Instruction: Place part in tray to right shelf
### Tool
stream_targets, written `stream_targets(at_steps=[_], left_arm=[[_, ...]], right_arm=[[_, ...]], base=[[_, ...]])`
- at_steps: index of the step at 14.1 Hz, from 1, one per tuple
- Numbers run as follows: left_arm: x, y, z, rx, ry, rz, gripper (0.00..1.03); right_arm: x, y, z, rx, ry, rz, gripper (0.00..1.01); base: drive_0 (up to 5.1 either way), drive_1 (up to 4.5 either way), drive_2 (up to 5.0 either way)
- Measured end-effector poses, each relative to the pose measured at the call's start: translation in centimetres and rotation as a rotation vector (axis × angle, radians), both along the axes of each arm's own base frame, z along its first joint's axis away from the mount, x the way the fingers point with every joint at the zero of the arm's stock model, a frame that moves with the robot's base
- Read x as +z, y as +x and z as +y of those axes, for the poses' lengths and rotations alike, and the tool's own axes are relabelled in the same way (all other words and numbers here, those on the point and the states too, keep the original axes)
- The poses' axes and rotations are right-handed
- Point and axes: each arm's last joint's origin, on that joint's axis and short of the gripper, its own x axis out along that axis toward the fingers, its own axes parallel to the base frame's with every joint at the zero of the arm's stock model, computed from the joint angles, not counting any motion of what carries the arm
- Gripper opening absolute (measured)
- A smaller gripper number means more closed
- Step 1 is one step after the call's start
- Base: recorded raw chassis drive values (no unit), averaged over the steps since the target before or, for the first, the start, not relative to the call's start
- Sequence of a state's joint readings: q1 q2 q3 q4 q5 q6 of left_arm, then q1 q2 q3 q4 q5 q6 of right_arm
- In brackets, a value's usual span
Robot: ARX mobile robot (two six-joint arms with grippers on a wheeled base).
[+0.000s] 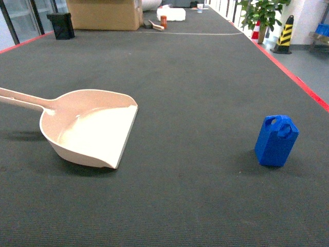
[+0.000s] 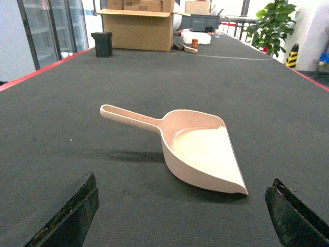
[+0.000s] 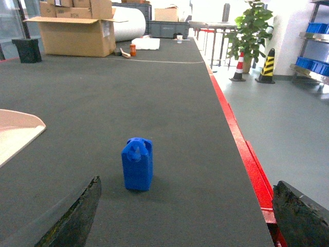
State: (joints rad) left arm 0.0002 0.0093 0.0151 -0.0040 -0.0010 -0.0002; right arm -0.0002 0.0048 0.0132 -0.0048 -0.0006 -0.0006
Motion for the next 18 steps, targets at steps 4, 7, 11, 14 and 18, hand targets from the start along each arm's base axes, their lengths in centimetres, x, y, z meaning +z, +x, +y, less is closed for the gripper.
stream_targets(at_steps=[4,7,11,14,18], left_arm=[[0.0,0.0,0.0,0.0,0.0,0.0,0.98],[0.0,0.0,0.0,0.0,0.0,0.0,0.98],[0.0,0.0,0.0,0.0,0.0,0.0,0.98],[0.0,0.0,0.0,0.0,0.0,0.0,0.98],[0.0,0.0,0.0,0.0,0.0,0.0,0.98]], right_arm=[[0.0,0.0,0.0,0.0,0.0,0.0,0.98],[0.0,0.0,0.0,0.0,0.0,0.0,0.98],[0.0,0.0,0.0,0.0,0.0,0.0,0.98],[0.0,0.0,0.0,0.0,0.0,0.0,0.98],[0.0,0.0,0.0,0.0,0.0,0.0,0.98]], base=[[0.0,0.0,0.0],[0.0,0.0,0.0],[0.0,0.0,0.0],[0.0,0.0,0.0],[0.0,0.0,0.0]])
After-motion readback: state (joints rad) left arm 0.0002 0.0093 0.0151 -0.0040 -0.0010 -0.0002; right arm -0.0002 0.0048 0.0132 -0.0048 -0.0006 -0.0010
